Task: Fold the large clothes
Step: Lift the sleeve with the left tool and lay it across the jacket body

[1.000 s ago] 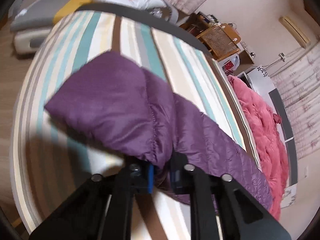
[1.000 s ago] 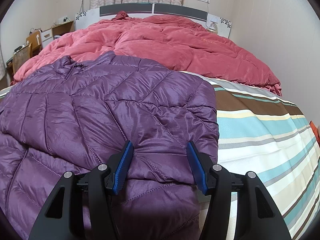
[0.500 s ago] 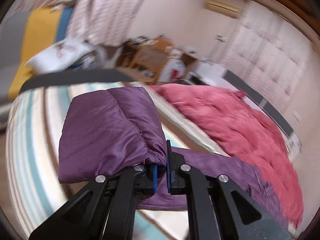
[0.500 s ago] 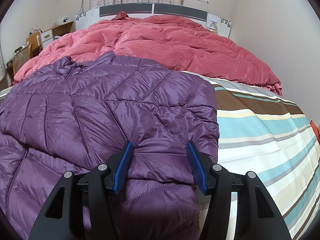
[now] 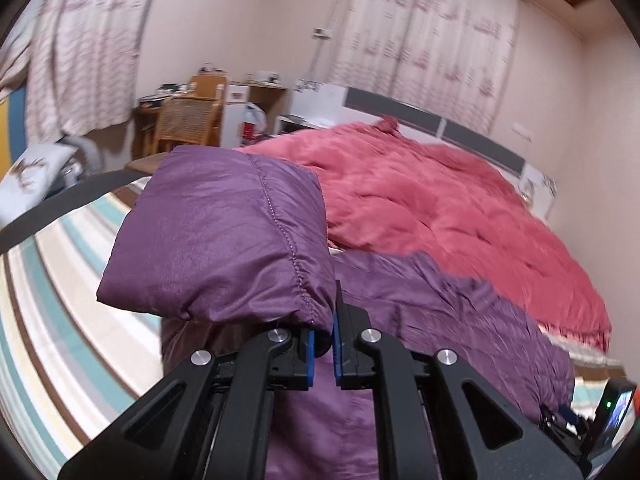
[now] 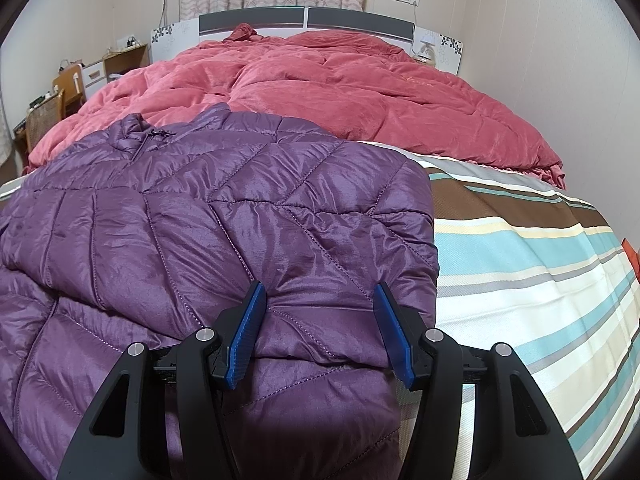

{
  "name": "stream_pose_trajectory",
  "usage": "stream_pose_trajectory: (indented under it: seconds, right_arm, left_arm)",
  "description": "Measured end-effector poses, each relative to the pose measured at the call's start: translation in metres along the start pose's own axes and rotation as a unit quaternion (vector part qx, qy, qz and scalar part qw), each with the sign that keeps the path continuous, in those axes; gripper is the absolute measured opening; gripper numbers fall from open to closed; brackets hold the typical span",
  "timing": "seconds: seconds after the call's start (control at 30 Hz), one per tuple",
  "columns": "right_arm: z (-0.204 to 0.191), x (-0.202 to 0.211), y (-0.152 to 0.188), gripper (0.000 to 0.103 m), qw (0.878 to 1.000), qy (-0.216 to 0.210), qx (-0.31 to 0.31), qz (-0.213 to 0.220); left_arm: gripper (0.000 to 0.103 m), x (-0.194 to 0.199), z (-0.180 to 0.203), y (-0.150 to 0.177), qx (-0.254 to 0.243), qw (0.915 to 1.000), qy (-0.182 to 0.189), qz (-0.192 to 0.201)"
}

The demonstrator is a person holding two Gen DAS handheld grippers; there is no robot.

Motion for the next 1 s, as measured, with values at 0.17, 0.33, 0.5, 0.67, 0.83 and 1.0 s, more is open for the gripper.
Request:
stream_pose_trajectory:
  seconds: [0.17, 0.33, 0.5, 0.67, 0.83, 1.0]
  right_arm:
    - [0.001, 0.0, 0.0, 0.056, 1.0, -0.004, -0.003, 0.001]
    - [0.002, 0.0, 0.0, 0.056, 1.0, -0.008, -0.006, 0.001]
    - [0.002, 0.0, 0.0, 0.056, 1.0, -0.01, -0.008, 0.001]
    - [0.003, 0.0, 0.0, 0.056, 1.0, -0.01, -0.009, 0.001]
    - [0.002, 0.0, 0.0, 0.056, 1.0, -0.01, -0.009, 0.001]
    - [0.003, 0.0, 0.0, 0.056, 1.0, -0.011, -0.01, 0.001]
  left_arm:
    - [0.006, -0.004, 0.051, 0.007, -0.054, 0.9983, 0.015, -0.017]
    - [0.006, -0.006, 0.091, 0.019, -0.104, 0.9934, 0.028, -0.037]
    - [0.006, -0.007, 0.123, 0.029, -0.147, 0.9869, 0.041, -0.052]
    - [0.006, -0.009, 0.145, 0.039, -0.184, 0.9797, 0.048, -0.064]
    - [0.006, -0.014, 0.166, 0.051, -0.218, 0.9709, 0.062, -0.079]
    - [0.006, -0.025, 0.183, 0.071, -0.257, 0.9588, 0.064, -0.104]
Point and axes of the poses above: each gripper's, at about its wrist camera, not at the fingertips, and x roughly against the way its jaws point, z to its right, y to its underside, the point moved 2 cm from there along -x, roughly the way its jaws point, and after that the axes turned 5 degrees about -z, right-handed, at the moved point
